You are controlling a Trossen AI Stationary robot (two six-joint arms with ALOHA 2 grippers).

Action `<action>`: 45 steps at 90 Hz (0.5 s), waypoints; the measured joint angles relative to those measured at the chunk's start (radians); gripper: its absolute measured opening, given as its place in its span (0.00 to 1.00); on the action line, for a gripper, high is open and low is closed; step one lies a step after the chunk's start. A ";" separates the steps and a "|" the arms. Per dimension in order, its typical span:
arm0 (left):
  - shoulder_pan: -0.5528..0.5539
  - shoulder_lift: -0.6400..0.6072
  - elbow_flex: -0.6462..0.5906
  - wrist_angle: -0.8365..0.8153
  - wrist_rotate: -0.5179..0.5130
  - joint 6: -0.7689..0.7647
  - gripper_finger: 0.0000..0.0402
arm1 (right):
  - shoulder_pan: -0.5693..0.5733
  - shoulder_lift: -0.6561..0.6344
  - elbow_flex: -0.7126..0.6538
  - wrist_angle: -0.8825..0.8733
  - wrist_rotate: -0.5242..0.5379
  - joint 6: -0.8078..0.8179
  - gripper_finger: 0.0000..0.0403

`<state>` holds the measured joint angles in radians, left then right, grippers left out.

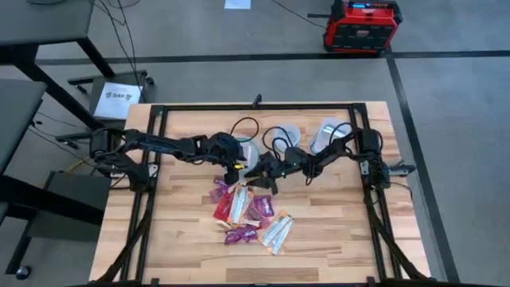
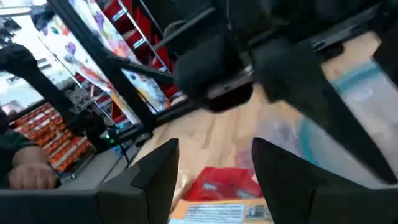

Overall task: Sort candy
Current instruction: Open the big round transparent bin

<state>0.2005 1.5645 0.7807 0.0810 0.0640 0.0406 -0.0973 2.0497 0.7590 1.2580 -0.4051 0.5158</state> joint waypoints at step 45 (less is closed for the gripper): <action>-0.043 -0.158 0.138 -0.240 -0.015 -0.020 0.32 | 0.071 -0.396 0.090 -0.842 0.408 -0.550 0.39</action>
<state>0.1571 1.4069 0.9190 -0.1586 0.0485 0.0206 -0.0261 1.6534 0.8493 0.4157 0.0025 -0.0340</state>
